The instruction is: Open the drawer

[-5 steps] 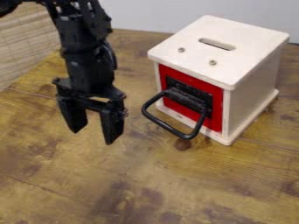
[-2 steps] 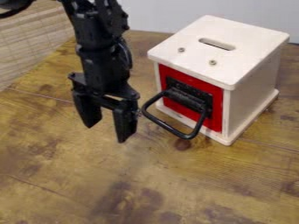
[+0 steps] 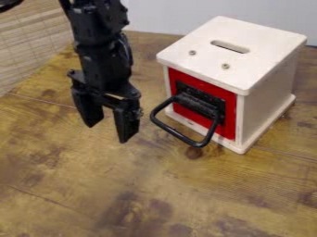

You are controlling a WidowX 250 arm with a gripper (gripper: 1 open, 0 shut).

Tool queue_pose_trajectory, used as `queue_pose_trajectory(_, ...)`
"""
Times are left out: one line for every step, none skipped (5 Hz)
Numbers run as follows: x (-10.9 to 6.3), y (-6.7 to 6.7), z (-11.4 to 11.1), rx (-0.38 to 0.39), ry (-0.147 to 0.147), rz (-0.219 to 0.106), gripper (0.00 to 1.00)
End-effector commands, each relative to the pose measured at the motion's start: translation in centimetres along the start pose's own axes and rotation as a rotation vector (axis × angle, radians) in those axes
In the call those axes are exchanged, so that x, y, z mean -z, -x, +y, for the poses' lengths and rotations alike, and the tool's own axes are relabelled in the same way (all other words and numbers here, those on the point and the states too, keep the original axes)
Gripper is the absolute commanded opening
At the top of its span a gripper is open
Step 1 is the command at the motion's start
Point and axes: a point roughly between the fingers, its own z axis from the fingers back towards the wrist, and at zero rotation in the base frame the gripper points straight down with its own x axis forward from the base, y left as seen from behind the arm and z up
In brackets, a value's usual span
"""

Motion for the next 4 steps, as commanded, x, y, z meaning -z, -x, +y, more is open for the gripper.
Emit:
queue_pose_trajectory(-2.6, -0.1, -0.6, 0.042, -0.023, -0.094, 1.00)
queue_pose_trajectory(-3.8, -0.4, -0.4, 0.116, -0.030, -0.127, 1.00)
queue_pose_trajectory(-4.1, -0.5, 0.1, 0.181, -0.033, -0.144, 1.00)
queue_pose_trajectory(-4.6, -1.0, -0.4, 0.111, -0.043, -0.155, 1.00)
